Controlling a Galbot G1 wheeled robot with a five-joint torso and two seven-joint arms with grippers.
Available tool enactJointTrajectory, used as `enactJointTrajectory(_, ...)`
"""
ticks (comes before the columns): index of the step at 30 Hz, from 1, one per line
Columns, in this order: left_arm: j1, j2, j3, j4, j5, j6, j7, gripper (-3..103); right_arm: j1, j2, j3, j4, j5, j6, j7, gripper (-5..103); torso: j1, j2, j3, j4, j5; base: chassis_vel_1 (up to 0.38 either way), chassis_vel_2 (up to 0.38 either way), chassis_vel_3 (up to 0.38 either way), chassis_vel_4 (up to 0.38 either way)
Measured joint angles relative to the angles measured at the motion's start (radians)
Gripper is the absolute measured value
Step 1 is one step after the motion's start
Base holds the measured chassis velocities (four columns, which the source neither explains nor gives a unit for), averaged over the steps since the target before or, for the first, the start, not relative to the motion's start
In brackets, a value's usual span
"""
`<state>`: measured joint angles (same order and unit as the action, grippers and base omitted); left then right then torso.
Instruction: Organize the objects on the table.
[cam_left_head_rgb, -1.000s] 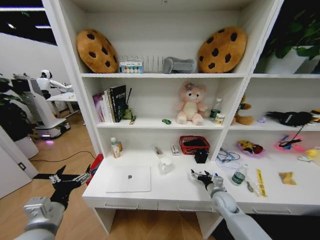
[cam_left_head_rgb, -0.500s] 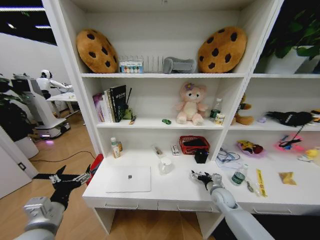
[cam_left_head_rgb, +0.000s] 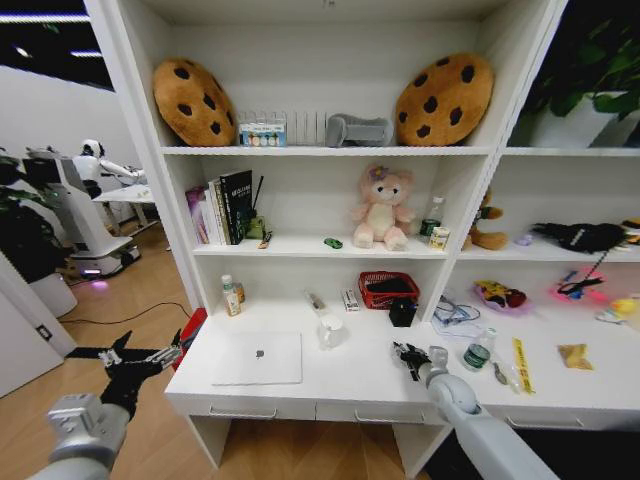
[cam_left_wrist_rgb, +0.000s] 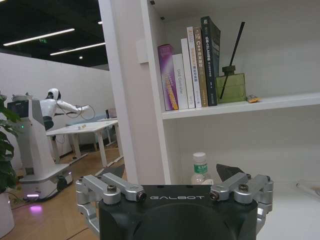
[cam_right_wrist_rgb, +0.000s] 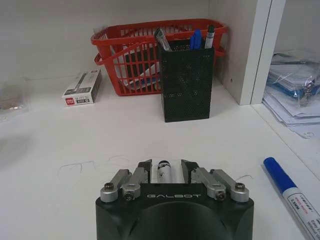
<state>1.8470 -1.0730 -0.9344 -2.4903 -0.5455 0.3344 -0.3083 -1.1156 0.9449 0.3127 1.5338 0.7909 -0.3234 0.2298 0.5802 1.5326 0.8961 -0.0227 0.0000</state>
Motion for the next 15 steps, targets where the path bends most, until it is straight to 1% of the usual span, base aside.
enactJointTrajectory(1,0.000,0.000,0.000,0.000,0.000,0.000,0.000,100,-0.004,-0.007,-0.002,0.005,0.005,-0.003,-0.001,32,0.000,0.000,0.000,0.0000,0.0001,0.000,0.000,0.000,0.000)
enactJointTrajectory(2,0.000,0.000,0.000,0.000,0.000,0.000,0.000,100,-0.006,-0.011,-0.003,0.008,0.011,-0.005,-0.001,32,0.000,0.000,0.000,0.0000,0.0001,0.000,0.000,0.000,0.000)
enactJointTrajectory(3,0.000,0.000,0.000,0.000,0.000,0.000,0.000,100,-0.007,-0.013,-0.004,0.009,0.013,-0.006,-0.002,21,0.000,0.000,0.000,0.0000,0.0000,0.000,0.000,0.000,0.000)
enactJointTrajectory(4,0.000,0.000,0.000,0.000,0.000,0.000,0.000,100,-0.007,-0.013,-0.004,0.009,0.013,-0.006,-0.002,21,0.000,0.000,0.000,0.0000,0.0000,0.000,0.000,0.000,0.000)
enactJointTrajectory(5,0.000,0.000,0.000,0.000,0.000,0.000,0.000,100,-0.009,-0.018,-0.008,0.011,0.016,-0.008,-0.002,16,0.000,0.000,0.000,0.0000,0.0000,0.000,0.000,0.000,0.000)
enactJointTrajectory(6,0.000,0.000,0.000,0.000,0.000,0.000,0.000,100,-0.009,-0.018,-0.008,0.011,0.016,-0.008,-0.002,16,0.000,0.000,0.000,0.0000,0.0000,0.000,0.000,0.000,0.000)
enactJointTrajectory(7,0.000,0.000,0.000,0.000,0.000,0.000,0.000,100,-0.009,-0.019,-0.010,0.010,0.016,-0.007,0.000,12,0.000,0.000,0.000,0.0000,-0.0001,0.000,0.000,0.000,0.000)
enactJointTrajectory(15,0.000,0.000,0.000,0.000,0.000,0.000,0.000,100,-0.005,-0.022,-0.009,0.006,0.036,-0.004,0.006,10,0.000,0.000,0.000,0.0000,0.0001,0.000,0.000,0.000,0.000)
